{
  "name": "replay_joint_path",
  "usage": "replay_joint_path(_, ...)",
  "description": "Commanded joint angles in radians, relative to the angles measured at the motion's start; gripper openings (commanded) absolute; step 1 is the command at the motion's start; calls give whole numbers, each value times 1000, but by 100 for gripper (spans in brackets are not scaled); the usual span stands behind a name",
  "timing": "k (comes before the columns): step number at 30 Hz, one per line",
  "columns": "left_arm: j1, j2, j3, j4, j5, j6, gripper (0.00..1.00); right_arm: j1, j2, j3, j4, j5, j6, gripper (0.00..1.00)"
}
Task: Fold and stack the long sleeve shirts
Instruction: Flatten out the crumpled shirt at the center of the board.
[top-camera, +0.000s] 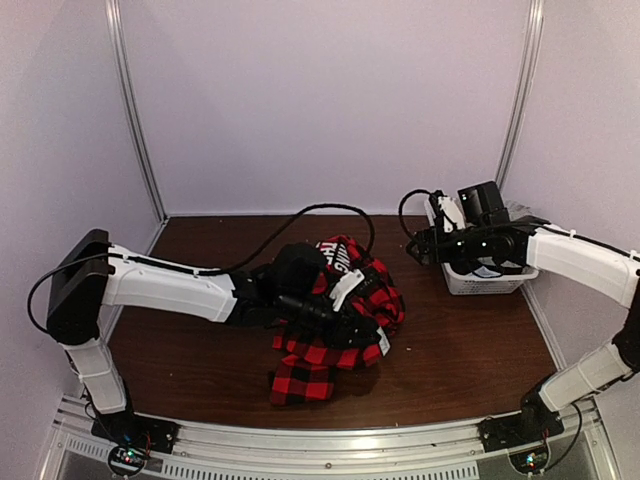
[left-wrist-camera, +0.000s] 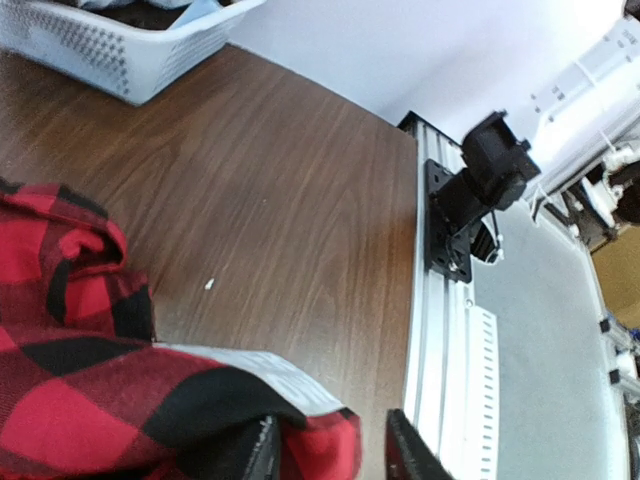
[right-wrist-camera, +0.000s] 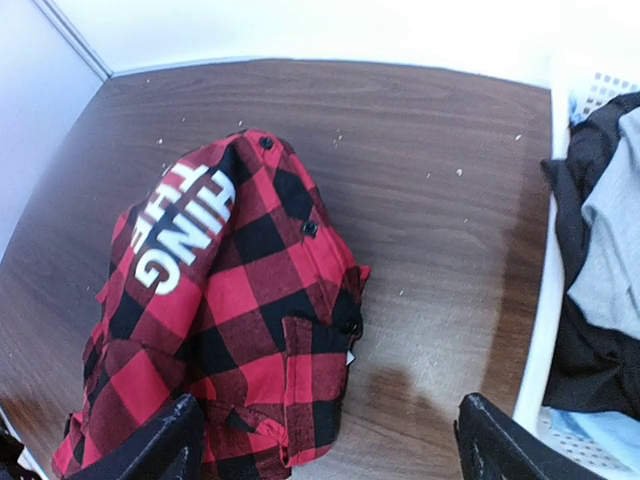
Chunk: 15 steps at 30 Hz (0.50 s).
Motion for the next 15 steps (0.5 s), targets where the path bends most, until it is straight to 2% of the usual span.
replay_joint_path(1, 6, -45, 37, -3, 10, 117, 45, 23, -12, -80, 23, -109, 25, 88)
replay_joint_path(8, 15, -271, -110, -74, -250, 241, 72, 192, -4, -144, 139, -152, 35, 89)
replay_joint_path(11, 53, -355, -178, -99, -371, 221, 76, 246, 42, -147, 192, -158, 49, 89)
replay_joint_path(15, 142, -461, -281, -97, -462, 125, 76, 301, 137, -102, 218, -136, 49, 89)
